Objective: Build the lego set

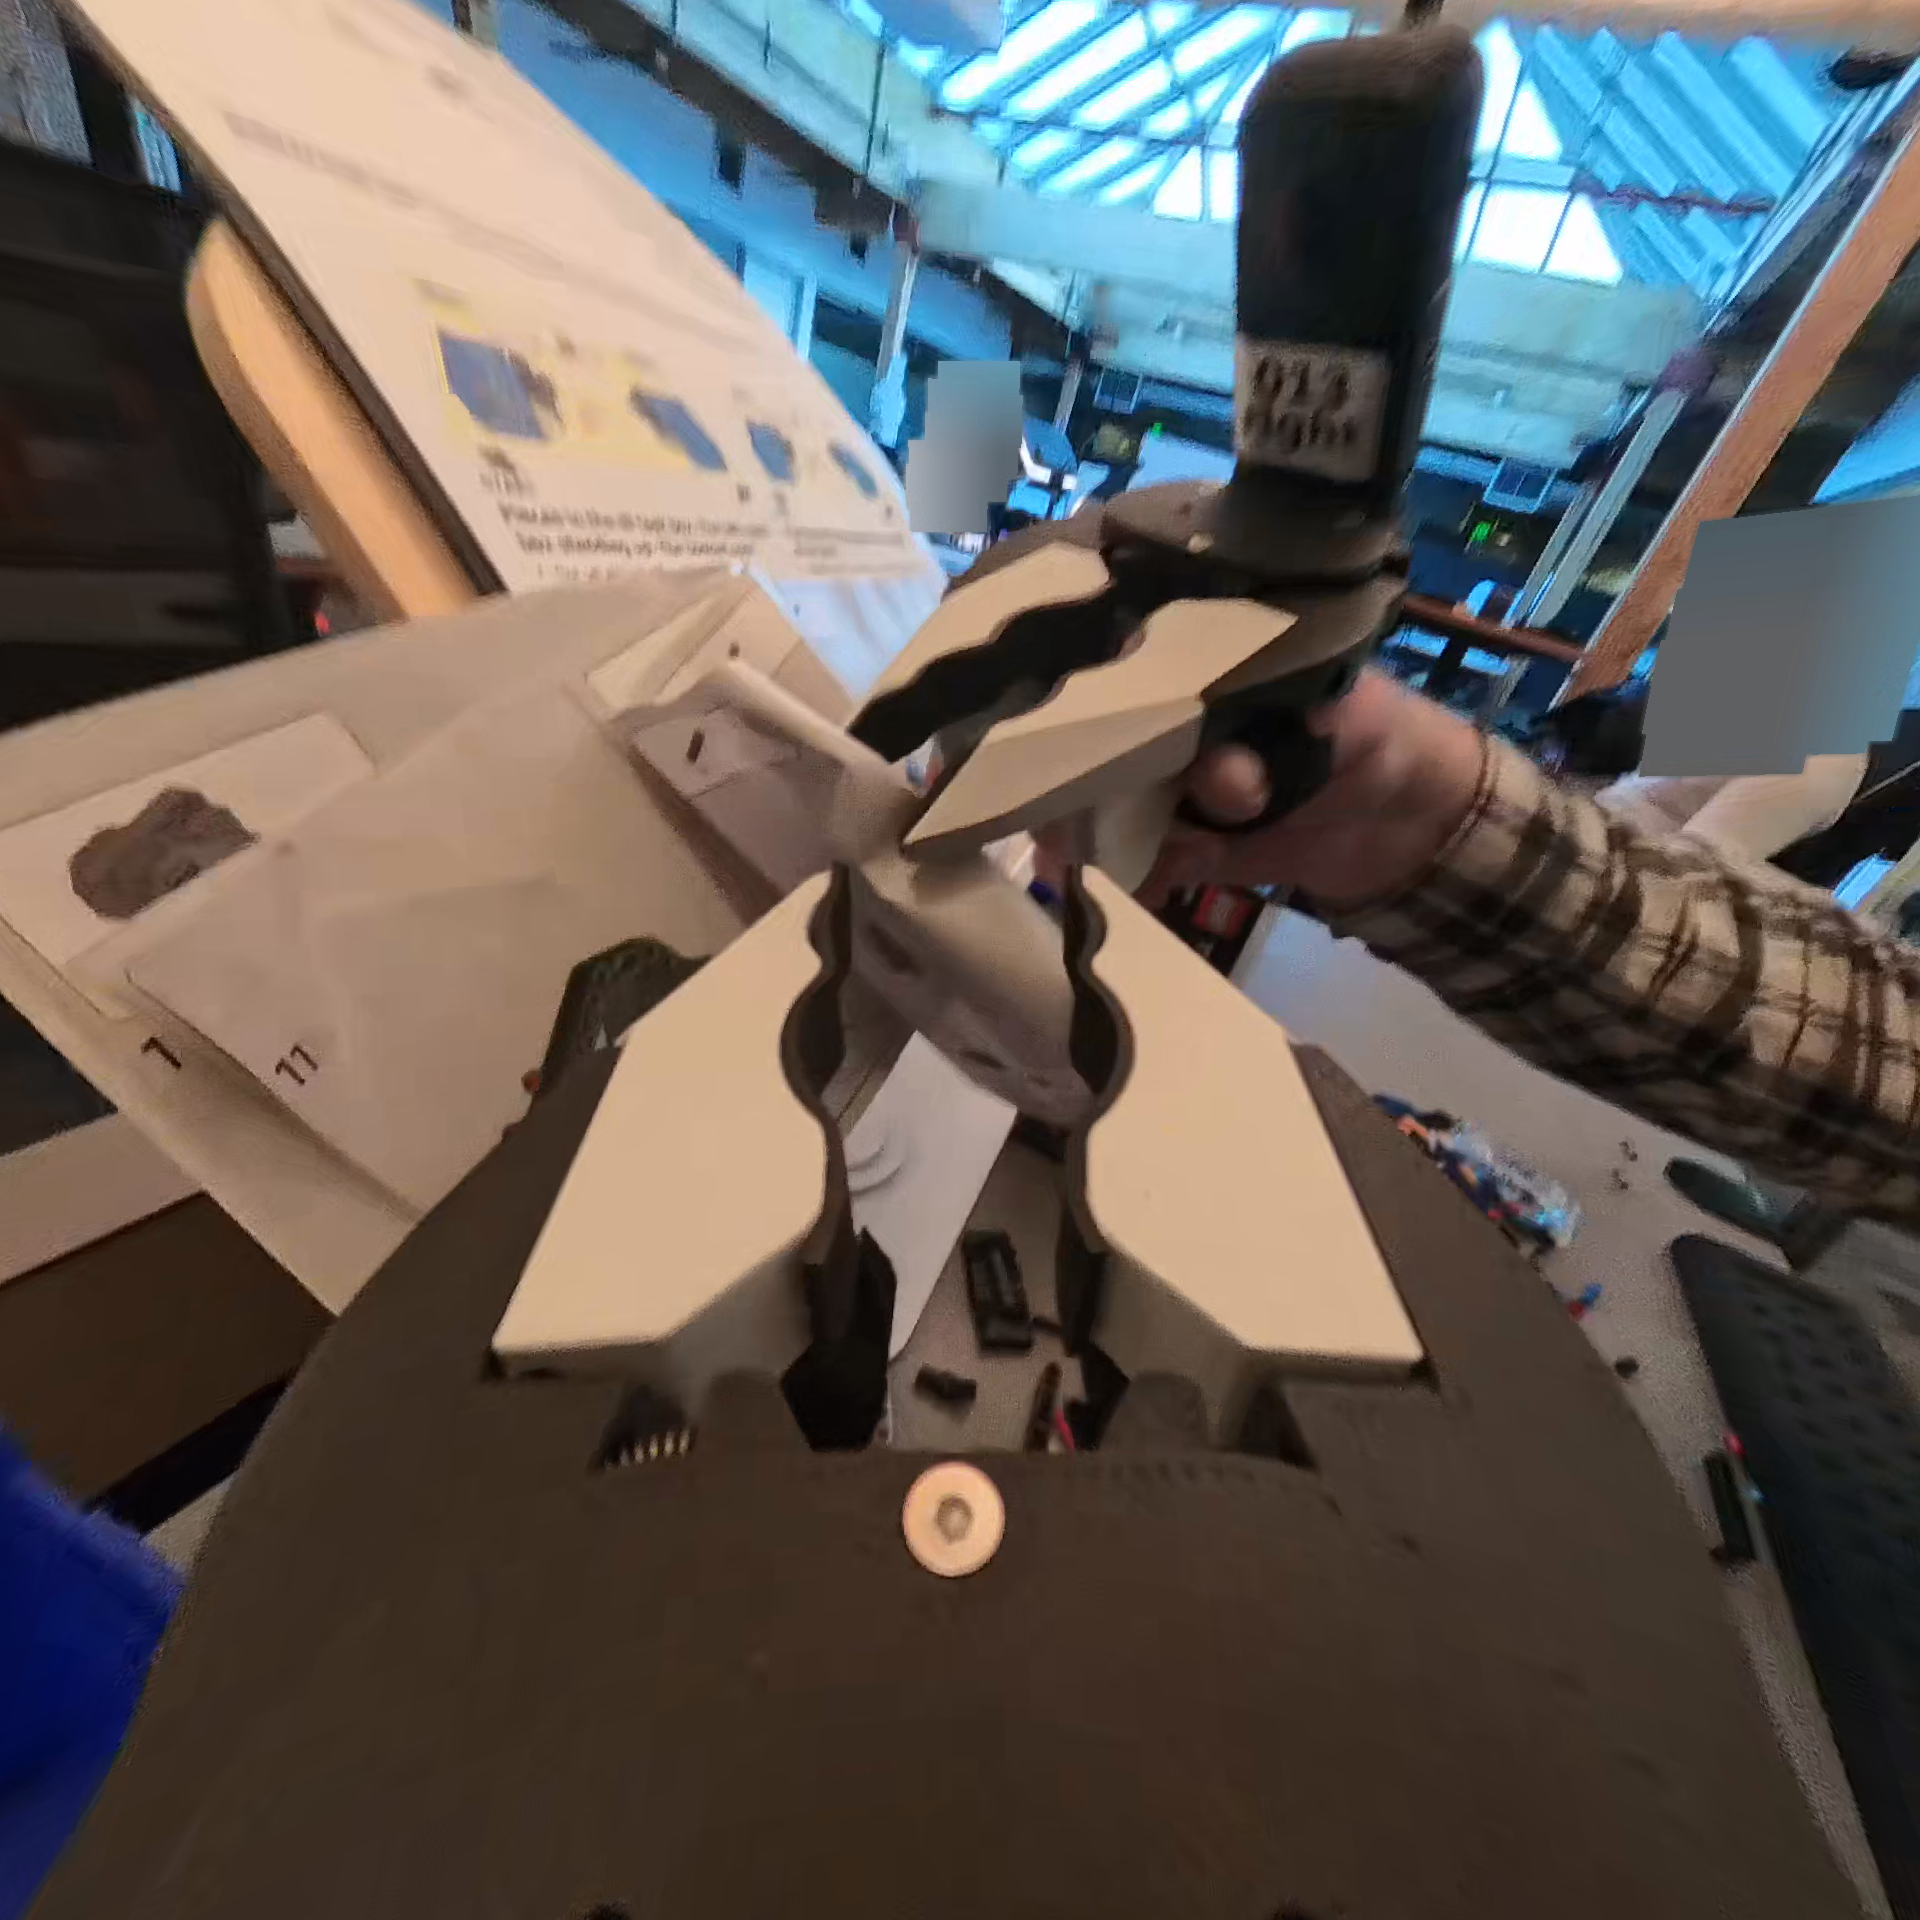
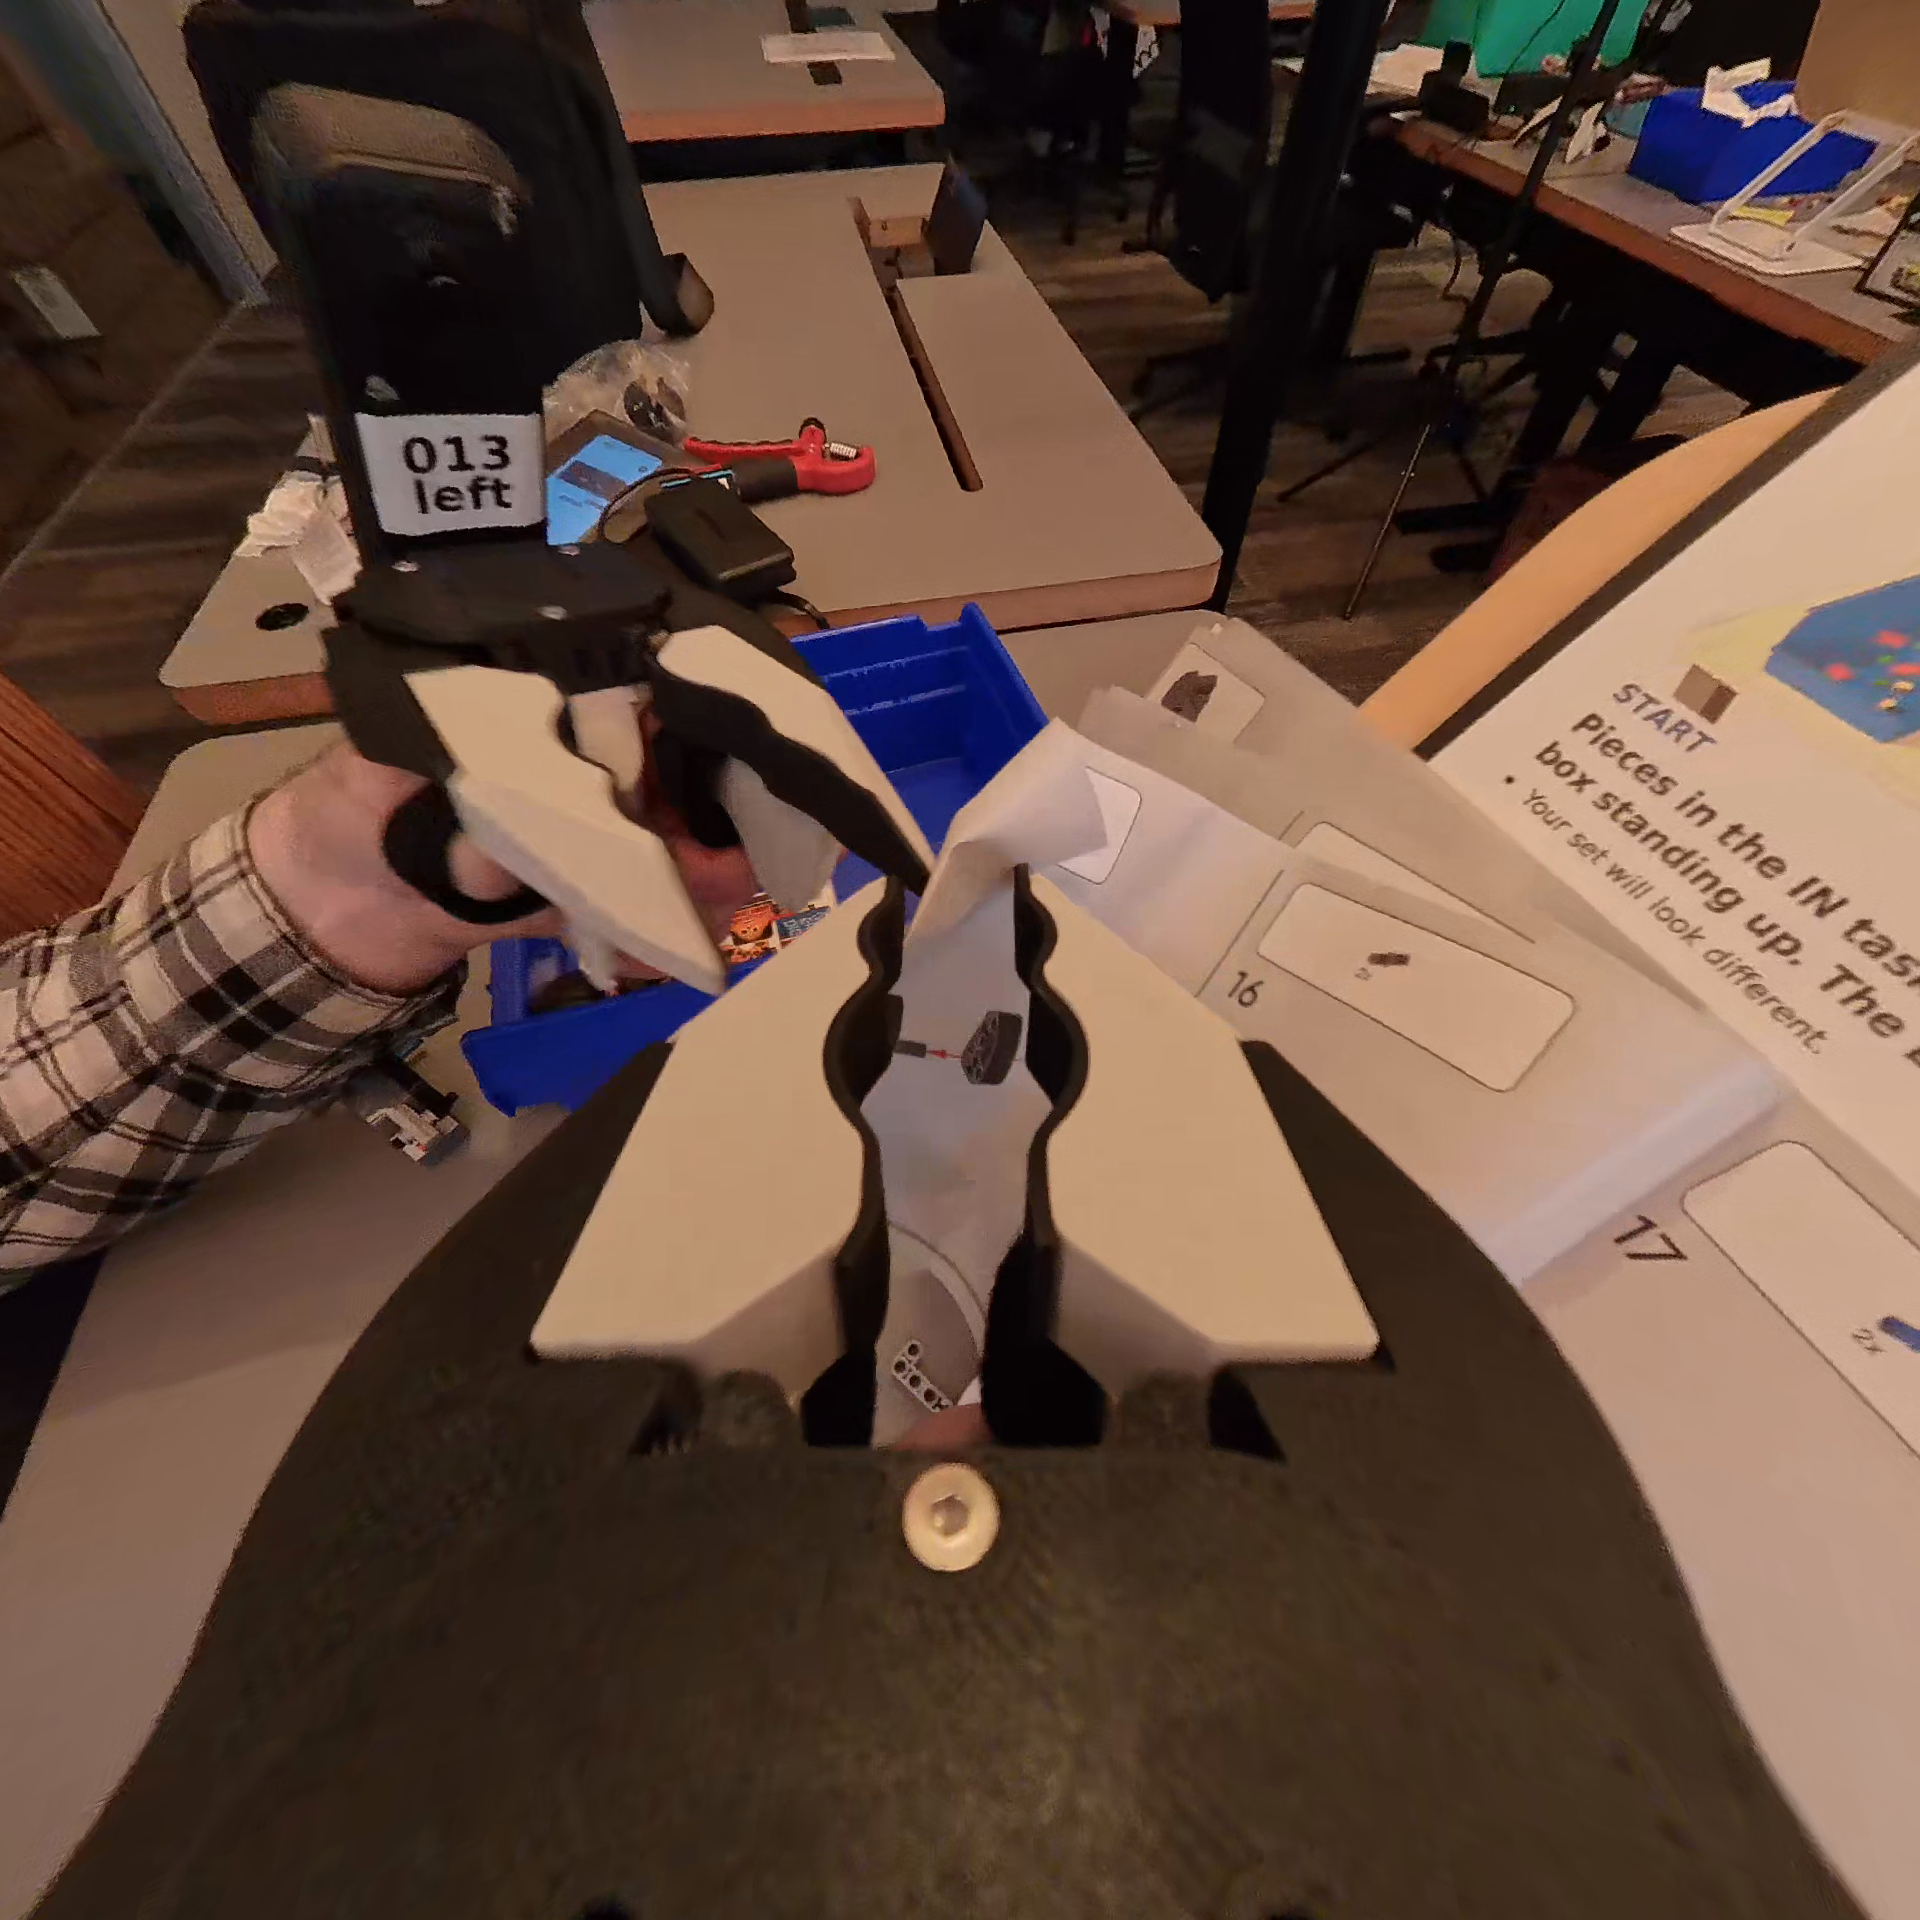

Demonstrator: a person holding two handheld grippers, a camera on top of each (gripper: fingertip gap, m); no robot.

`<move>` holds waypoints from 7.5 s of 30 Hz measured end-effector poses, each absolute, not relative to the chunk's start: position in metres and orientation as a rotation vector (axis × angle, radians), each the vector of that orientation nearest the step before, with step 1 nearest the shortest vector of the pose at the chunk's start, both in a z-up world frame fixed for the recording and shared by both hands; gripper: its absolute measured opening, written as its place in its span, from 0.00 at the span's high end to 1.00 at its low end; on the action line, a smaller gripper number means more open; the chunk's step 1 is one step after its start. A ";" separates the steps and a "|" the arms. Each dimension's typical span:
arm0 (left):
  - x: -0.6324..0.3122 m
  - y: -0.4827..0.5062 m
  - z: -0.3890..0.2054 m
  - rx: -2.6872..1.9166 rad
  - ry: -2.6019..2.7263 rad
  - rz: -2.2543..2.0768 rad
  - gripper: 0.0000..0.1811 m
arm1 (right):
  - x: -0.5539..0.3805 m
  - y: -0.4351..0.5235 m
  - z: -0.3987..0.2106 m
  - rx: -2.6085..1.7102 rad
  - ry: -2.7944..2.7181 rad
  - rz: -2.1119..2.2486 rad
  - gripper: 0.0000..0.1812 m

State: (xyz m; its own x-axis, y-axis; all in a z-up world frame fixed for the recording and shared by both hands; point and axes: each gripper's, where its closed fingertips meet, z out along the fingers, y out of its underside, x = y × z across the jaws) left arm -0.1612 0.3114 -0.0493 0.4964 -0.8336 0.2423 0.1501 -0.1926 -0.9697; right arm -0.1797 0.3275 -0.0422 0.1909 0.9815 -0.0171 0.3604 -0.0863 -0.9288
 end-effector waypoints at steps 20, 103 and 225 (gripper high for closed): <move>-0.184 0.332 -0.078 -1.680 0.543 -0.854 1.00 | -0.196 0.315 -0.028 -1.504 -1.268 0.778 0.81; -0.200 0.370 -0.088 -1.631 0.421 -0.620 1.00 | -0.163 0.327 -0.108 -1.227 -1.575 -0.045 1.00; -0.027 -0.006 -0.292 -1.426 2.133 -0.575 0.96 | 0.117 0.094 -0.235 -1.937 -1.249 0.139 0.89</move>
State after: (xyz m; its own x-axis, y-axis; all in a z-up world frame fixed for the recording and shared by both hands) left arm -0.0274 -0.0059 -0.2918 -0.3208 -0.9308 -0.1753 -0.7162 0.3595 -0.5981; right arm 0.1165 0.0936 -0.2353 0.5044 0.8036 0.3160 0.7148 -0.1833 -0.6748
